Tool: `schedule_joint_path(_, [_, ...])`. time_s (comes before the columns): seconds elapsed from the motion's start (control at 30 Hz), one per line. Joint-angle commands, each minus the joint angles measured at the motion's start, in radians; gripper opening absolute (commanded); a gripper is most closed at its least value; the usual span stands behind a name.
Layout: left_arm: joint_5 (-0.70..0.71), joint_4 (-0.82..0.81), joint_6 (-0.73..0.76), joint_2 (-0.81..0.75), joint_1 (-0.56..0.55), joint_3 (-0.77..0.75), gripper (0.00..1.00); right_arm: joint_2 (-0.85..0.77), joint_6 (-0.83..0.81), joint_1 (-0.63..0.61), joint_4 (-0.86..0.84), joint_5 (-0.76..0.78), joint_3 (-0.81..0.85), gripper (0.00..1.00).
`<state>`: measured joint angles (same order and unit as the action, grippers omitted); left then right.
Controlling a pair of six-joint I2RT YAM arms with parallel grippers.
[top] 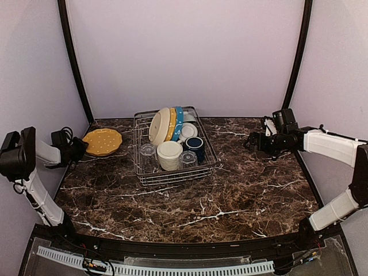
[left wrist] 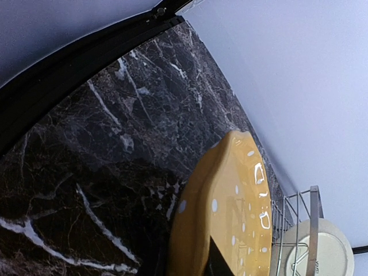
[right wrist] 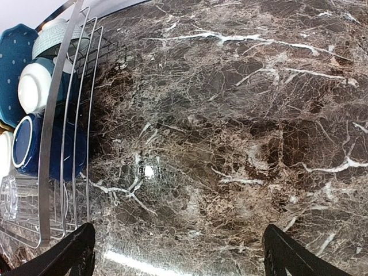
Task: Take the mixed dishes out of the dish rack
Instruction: Place the plate at the corner of the board.
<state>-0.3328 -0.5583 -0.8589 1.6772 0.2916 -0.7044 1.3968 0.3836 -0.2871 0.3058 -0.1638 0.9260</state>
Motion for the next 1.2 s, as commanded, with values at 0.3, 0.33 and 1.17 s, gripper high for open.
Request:
schedule_joint_path(0.3, [0.105, -0.008, 0.098, 0.088, -0.051, -0.078, 0.19, -0.032, 0.012, -0.017, 0.011, 0.024, -0.002, 0.99])
schedule_joint_path(0.33, [0.108, 0.007, 0.102, 0.086, -0.051, -0.08, 0.29, -0.029, 0.011, -0.017, 0.007, 0.023, -0.003, 0.99])
schedule_joint_path(1.17, [0.408, 0.89, 0.314, -0.319, -0.206, -0.236, 0.99, -0.008, -0.068, -0.017, 0.017, 0.065, 0.001, 0.99])
